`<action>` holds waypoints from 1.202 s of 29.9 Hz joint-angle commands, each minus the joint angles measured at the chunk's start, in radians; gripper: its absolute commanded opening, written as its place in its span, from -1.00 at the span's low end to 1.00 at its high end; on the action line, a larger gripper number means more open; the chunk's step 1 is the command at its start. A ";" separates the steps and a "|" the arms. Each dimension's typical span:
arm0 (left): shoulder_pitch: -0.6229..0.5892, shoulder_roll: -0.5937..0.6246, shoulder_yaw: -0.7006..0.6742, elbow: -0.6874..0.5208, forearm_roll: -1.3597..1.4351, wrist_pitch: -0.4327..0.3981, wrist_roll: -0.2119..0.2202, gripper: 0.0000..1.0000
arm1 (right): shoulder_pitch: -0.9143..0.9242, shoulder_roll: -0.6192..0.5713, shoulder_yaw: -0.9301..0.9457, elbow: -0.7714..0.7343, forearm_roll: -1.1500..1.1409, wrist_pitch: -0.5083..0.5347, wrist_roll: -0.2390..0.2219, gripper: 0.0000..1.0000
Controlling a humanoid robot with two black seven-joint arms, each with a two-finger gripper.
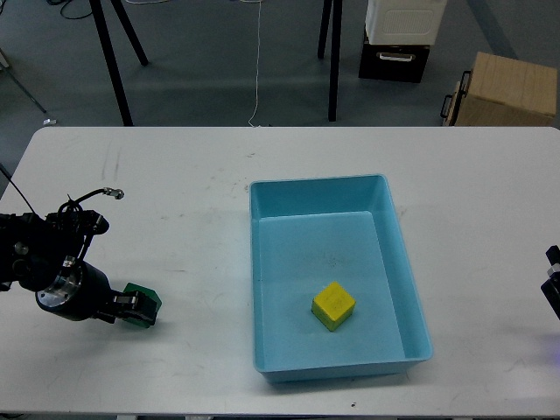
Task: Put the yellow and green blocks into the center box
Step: 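Lift the green cube and carry it over the blue tray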
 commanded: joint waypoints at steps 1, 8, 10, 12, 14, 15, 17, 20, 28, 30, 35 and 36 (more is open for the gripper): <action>0.003 -0.023 0.000 0.013 0.028 0.004 0.009 -0.60 | -0.002 -0.004 0.009 0.001 0.002 0.000 0.000 1.00; -0.045 -0.006 -0.095 0.010 0.061 0.004 0.008 -1.00 | -0.003 -0.005 0.015 0.001 0.002 0.000 0.000 1.00; -0.111 -0.007 -0.122 0.007 0.056 -0.003 0.002 -1.00 | -0.003 -0.005 0.015 0.001 0.000 0.000 0.000 1.00; -0.180 -0.007 -0.142 -0.004 0.049 -0.006 -0.001 -1.00 | -0.003 -0.007 0.015 0.001 0.000 0.000 0.000 1.00; -0.247 -0.009 -0.162 -0.018 0.045 -0.006 -0.004 -1.00 | -0.003 -0.010 0.015 0.001 0.000 0.000 0.000 1.00; -0.279 -0.011 -0.174 -0.022 0.039 -0.006 -0.012 -1.00 | -0.003 -0.011 0.016 0.001 0.000 0.000 0.000 1.00; -0.339 -0.021 -0.190 -0.035 0.001 -0.006 -0.021 -1.00 | -0.003 -0.013 0.019 -0.001 0.000 0.000 0.000 1.00; -0.399 -0.065 -0.191 -0.047 -0.057 -0.006 -0.021 -1.00 | -0.003 -0.012 0.019 -0.001 0.000 0.000 0.000 1.00; -0.410 -0.288 -0.168 -0.035 -0.070 -0.006 -0.035 -1.00 | -0.005 -0.013 0.021 -0.001 -0.002 0.000 0.000 1.00; -0.401 -0.337 -0.144 -0.033 -0.070 -0.006 -0.035 -1.00 | -0.009 -0.013 0.021 -0.002 -0.002 0.000 0.000 1.00; -0.401 -0.455 -0.131 -0.024 -0.070 -0.006 -0.034 -1.00 | -0.014 -0.013 0.021 -0.002 -0.002 0.000 0.000 1.00; -0.402 -0.483 -0.131 -0.016 -0.070 -0.006 -0.034 -1.00 | -0.014 -0.013 0.021 -0.002 -0.003 0.000 0.000 1.00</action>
